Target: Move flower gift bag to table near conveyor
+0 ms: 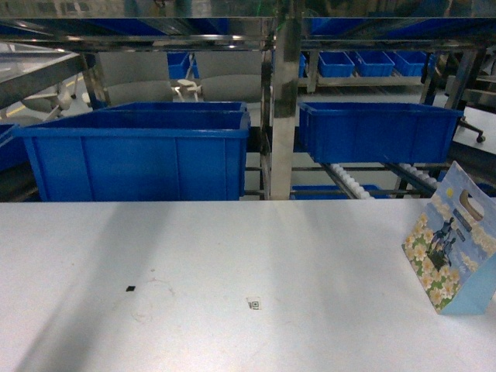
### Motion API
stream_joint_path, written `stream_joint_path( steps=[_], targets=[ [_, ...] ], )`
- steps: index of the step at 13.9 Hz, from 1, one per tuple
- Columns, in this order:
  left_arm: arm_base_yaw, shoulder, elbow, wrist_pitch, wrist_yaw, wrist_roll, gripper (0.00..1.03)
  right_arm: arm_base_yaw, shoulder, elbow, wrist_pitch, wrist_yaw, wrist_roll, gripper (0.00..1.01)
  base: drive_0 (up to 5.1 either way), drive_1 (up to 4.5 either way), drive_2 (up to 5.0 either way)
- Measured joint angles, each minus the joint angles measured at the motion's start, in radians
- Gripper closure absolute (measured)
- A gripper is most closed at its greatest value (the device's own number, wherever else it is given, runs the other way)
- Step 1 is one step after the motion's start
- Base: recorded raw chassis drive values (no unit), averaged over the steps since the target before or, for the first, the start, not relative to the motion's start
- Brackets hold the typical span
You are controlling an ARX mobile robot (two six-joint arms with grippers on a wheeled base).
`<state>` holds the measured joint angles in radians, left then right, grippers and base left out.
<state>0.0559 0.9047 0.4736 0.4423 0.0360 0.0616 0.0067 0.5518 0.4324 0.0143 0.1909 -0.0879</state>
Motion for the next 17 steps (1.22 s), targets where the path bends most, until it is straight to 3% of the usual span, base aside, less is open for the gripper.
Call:
stream_joint_path(
  steps=[4, 6, 8, 9, 10, 12, 17],
  targets=[
    [-0.178, 0.208, -0.002, 0.129, -0.188, 0.028, 1.01, 0.000, 0.003, 0.000, 0.000, 0.000, 0.000, 0.03, 0.0, 0.00, 0.0],
    [-0.226, 0.368, 0.028, 0.245, -0.261, 0.042, 1.01, 0.000, 0.003, 0.000, 0.000, 0.000, 0.000, 0.03, 0.0, 0.00, 0.0],
    [-0.220, 0.499, 0.058, 0.322, -0.280, 0.047, 1.01, 0.000, 0.003, 0.000, 0.000, 0.000, 0.000, 0.03, 0.0, 0.00, 0.0],
    [-0.226, 0.580, 0.092, 0.298, -0.318, 0.005, 1.01, 0.000, 0.003, 0.000, 0.000, 0.000, 0.000, 0.03, 0.0, 0.00, 0.0],
    [-0.246, 0.602, 0.092, 0.300, -0.331, -0.008, 1.01, 0.000, 0.003, 0.000, 0.000, 0.000, 0.000, 0.03, 0.0, 0.00, 0.0],
    [-0.256, 0.675, 0.103, 0.375, -0.350, -0.009, 1.01, 0.000, 0.003, 0.000, 0.000, 0.000, 0.000, 0.03, 0.0, 0.00, 0.0],
    [-0.212, 0.919, 0.096, 0.487, -0.380, -0.008, 1.01, 0.000, 0.003, 0.000, 0.000, 0.000, 0.000, 0.03, 0.0, 0.00, 0.0]
  ],
)
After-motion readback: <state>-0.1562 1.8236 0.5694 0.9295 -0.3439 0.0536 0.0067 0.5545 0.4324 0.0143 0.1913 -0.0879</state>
